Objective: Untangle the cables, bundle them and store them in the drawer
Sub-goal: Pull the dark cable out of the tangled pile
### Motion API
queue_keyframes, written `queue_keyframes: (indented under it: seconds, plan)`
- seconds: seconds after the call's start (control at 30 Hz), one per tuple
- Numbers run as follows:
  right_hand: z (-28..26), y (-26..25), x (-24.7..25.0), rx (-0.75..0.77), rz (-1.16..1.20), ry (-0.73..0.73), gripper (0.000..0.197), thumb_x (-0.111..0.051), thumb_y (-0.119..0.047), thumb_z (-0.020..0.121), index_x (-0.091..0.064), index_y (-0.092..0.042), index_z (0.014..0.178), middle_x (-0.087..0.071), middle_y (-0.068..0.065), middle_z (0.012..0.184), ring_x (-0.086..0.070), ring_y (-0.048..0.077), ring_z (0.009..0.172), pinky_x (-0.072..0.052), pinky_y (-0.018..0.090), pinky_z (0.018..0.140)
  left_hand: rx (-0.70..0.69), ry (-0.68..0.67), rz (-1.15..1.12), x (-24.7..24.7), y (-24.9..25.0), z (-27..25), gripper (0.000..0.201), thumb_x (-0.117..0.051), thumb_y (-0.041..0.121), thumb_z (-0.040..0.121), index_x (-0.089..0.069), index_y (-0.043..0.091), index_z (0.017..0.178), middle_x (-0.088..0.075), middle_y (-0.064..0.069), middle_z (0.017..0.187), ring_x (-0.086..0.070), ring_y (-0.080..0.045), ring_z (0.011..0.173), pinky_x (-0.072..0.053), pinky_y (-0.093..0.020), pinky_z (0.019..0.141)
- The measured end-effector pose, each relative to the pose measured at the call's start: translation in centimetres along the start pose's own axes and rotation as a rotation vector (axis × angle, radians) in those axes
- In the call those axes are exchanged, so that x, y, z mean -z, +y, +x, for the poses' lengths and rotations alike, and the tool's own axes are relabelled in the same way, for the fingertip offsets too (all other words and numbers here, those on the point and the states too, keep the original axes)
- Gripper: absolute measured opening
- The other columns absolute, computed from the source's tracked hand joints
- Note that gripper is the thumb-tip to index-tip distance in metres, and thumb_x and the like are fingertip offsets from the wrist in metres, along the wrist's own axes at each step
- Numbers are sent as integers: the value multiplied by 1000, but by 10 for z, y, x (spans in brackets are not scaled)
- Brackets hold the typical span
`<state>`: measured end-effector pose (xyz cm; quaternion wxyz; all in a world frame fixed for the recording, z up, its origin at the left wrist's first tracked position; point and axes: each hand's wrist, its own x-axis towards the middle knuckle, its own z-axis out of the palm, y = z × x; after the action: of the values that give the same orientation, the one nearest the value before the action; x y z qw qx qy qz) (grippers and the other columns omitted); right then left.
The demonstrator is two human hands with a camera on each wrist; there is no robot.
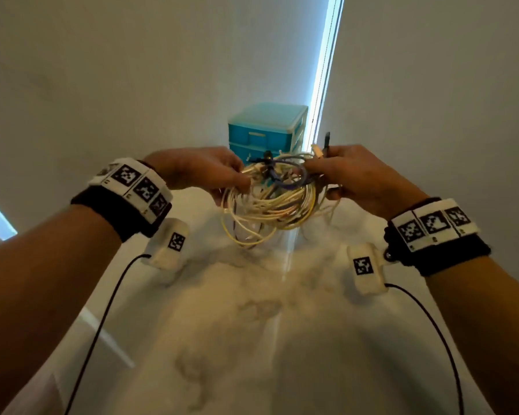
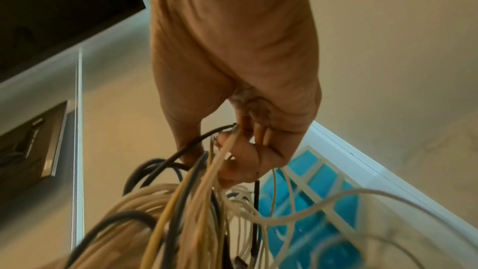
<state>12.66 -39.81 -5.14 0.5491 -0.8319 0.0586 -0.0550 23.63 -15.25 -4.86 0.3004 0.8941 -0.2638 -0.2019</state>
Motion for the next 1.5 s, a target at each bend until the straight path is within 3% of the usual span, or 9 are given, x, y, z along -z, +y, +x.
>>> queue_keyframes:
  seconds: [0.17,0.33,0.43,0.53,0.67,0.87,1.0,1.23,1.5]
  plan:
    - [-1,-18,16,22,203,161,29,-77,-24,96,-75,-3,115,-81,9,101,-78,20,82,-59,27,62,-49,147,-41,26,8,-9,14,-71,12,99,-69,3,110,-78,-19,97,-77,-29,80,-66,-35,68]
    - [-2,28,15,-279,-383,-13,55,-77,-49,95,-65,-6,126,-75,12,115,-77,25,97,-67,39,82,161,-105,138,-15,-11,-11,32,-68,16,103,-57,0,129,-72,-22,118,-76,-27,88,-68,-37,69]
    - [-5,41,12,-220,-449,79,66,-77,-51,94,-54,-10,141,-71,10,118,-76,20,93,-67,37,78,183,-79,79,-30,-17,-13,42,-74,24,100,-49,13,133,-66,-14,128,-75,-26,96,-67,-37,68]
    - [-12,39,-11,-45,-598,61,47,-76,-59,91,-66,-21,116,-75,4,110,-75,17,83,-67,41,82,152,-76,117,-45,-15,-16,45,-74,20,100,-49,11,136,-65,-15,132,-76,-24,90,-65,-31,63]
    - [-13,46,-48,-92,-790,-96,61,-71,-71,88,-70,-13,106,-73,2,94,-71,19,83,-57,32,68,38,-124,132,-53,-7,-17,46,-85,4,85,-61,21,121,-62,-11,129,-73,-25,100,-67,-39,84]
    - [-1,51,-30,-176,-134,-46,35,-90,-20,84,-70,-6,109,-78,13,88,-70,18,73,-65,38,79,-60,-60,-74,-45,-1,-12,29,-71,-8,92,-75,13,111,-69,-19,120,-76,-29,99,-66,-44,85]
    - [5,45,-9,-120,296,79,39,-77,0,86,-66,-4,123,-79,17,91,-68,25,73,-54,28,56,-22,254,-131,-34,-6,-4,18,-65,8,99,-75,19,110,-71,-7,104,-72,-17,88,-66,-30,74]
    - [15,67,-14,-230,17,11,27,-74,-22,90,-72,-10,114,-79,9,94,-69,18,81,-54,27,65,-1,292,-413,-50,-4,21,18,-72,23,99,-79,17,114,-77,0,110,-69,-11,107,-54,-29,91]
    - [13,82,-23,-182,75,250,35,-77,-46,92,-73,-14,104,-79,4,97,-74,18,90,-60,32,75,-47,306,-454,-96,-17,49,16,-74,23,98,-81,22,112,-78,10,110,-70,-4,102,-49,-7,67]
